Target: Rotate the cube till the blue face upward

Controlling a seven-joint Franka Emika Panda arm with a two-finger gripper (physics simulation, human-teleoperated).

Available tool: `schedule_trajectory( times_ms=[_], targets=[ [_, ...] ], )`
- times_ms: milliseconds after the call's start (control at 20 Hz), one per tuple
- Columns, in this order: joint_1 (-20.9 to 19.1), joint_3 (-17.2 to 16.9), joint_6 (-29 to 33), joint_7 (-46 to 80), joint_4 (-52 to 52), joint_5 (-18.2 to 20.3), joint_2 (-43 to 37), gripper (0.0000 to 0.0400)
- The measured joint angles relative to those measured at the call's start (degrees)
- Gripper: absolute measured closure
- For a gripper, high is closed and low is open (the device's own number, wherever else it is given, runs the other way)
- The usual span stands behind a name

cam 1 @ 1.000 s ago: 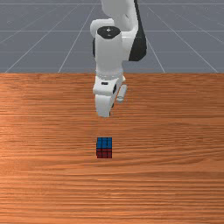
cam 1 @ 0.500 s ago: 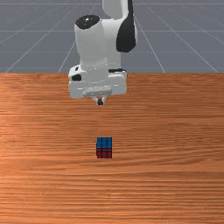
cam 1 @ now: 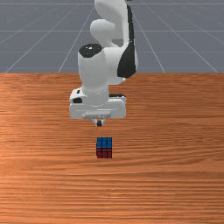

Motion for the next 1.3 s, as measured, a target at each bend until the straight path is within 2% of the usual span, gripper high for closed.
schedule_trajectory(
  times_ms=[150,450,650,900,1150,1300],
  targets=[
    [0.0,0.2,2.4,0.5,0.9,0.4,3.0,0.0400],
    [0.0,0.8,3.0,2.0,7.3,0.8,10.8,0.0397],
    [0.7,2.3,3.1,2.3,8.5,1.7,11.3,0.0344],
    [2.3,4.8,3.4,3.7,8.6,3.1,11.1,0.0315],
    [3.4,6.5,3.9,4.9,8.9,4.2,11.2,0.0321],
    [3.7,6.8,3.6,5.2,8.4,4.2,10.8,0.0358]
  ],
)
